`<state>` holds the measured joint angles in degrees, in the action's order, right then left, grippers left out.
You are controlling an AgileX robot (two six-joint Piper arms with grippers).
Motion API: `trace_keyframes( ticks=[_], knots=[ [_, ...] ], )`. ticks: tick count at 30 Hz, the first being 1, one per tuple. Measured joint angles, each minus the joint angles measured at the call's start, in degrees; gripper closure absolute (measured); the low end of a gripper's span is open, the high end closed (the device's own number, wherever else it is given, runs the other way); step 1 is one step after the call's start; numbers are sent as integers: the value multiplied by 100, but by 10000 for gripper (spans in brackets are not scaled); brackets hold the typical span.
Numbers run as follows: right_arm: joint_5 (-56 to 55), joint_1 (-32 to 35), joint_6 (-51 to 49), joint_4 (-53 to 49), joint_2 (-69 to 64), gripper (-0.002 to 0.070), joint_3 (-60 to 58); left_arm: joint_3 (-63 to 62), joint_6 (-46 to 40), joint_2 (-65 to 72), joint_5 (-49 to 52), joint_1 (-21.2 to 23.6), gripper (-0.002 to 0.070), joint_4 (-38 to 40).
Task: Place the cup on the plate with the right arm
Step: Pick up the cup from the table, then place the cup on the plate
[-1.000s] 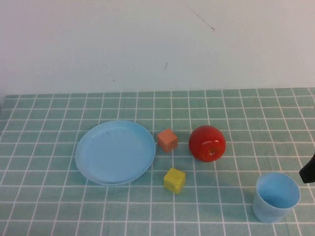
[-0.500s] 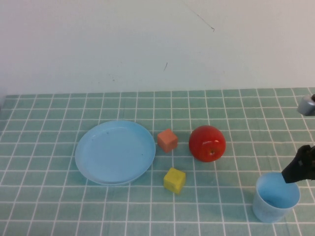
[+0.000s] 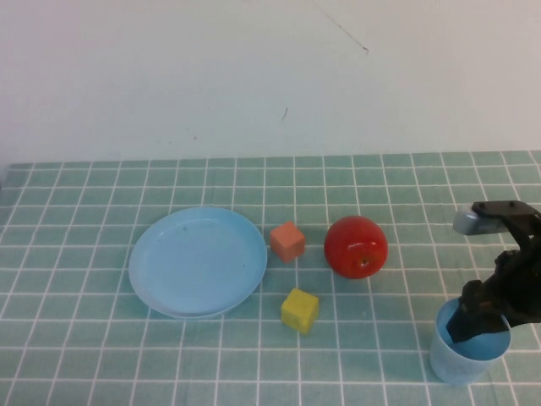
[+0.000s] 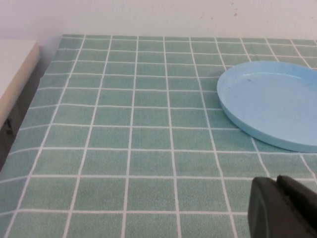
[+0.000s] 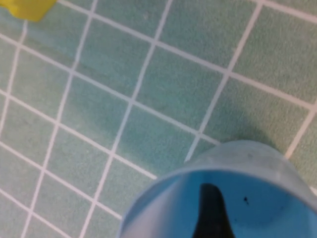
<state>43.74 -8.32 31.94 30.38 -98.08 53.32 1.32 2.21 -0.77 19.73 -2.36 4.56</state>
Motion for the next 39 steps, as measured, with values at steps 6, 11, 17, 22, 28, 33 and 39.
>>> trace_keyframes(
  ticks=[6,11,17,22,28,33,39],
  knots=[
    [-13,-4,-10,-218,-262,517,21,0,-12,0,0,0,678,11],
    [-4,-4,-46,-328,-230,646,21,0,-12,0,0,0,677,20],
    [191,-13,-54,-366,171,648,373,0,-12,0,0,0,677,59],
    [696,-85,-54,-366,343,649,1277,0,-12,0,0,0,677,105],
    [856,-752,-54,-319,330,649,2602,0,-12,0,0,0,677,112],
    [815,-1562,28,-182,-42,649,3507,0,-12,0,0,0,677,118],
    [688,-2292,52,-161,-1120,649,4439,0,-1,0,0,0,678,126]
  ],
)
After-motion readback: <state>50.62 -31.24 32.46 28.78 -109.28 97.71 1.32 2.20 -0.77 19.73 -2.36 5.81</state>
